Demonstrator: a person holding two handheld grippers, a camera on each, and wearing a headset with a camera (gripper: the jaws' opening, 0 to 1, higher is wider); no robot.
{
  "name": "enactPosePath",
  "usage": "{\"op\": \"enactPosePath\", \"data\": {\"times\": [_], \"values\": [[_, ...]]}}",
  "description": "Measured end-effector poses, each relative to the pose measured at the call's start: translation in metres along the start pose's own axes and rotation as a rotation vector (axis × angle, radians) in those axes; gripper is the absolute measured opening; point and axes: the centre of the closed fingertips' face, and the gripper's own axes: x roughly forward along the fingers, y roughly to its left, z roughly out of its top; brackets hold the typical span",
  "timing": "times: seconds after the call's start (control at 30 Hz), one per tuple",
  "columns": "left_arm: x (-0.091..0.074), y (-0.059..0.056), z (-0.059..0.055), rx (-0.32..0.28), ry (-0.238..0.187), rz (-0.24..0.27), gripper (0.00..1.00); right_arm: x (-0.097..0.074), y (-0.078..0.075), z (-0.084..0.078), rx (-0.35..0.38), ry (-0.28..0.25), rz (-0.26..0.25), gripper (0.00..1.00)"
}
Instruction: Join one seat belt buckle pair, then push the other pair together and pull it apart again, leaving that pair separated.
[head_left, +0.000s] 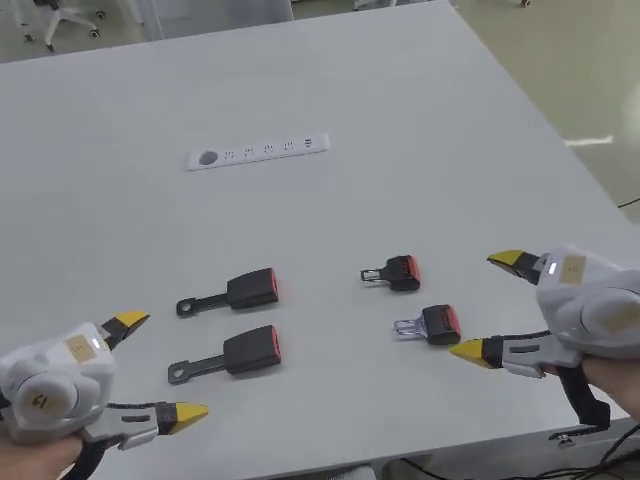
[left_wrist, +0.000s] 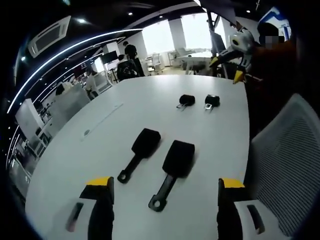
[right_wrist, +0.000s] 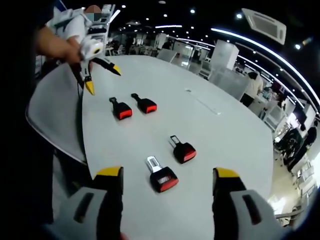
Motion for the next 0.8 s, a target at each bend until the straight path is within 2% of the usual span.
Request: {"op": "enactPosePath", "data": {"times": [0.33,0.57,0.7,0.8], "values": [[0.022,-0.005,0.007,0.022,0.039,-0.054,0.77,0.019,0.005,-0.010,-0.013,0.050,0.066,0.66],[0.038,-0.008,0.003,0.028,0.079,-0.109,0.73,0.035,0.009,-0.019,-0.031,0.078,0.115,0.64],[0.047,-0.011,-0.001,0.035,0.107,-0.156,0.66,0.045,0.010,-0.024,-0.046,0.088,0.149,0.59],[0.055,-0.011,-0.004,0.053,0.128,-0.181,0.65,0.053,0.014,-0.029,-0.076,0.105,0.198,0.57]]}}
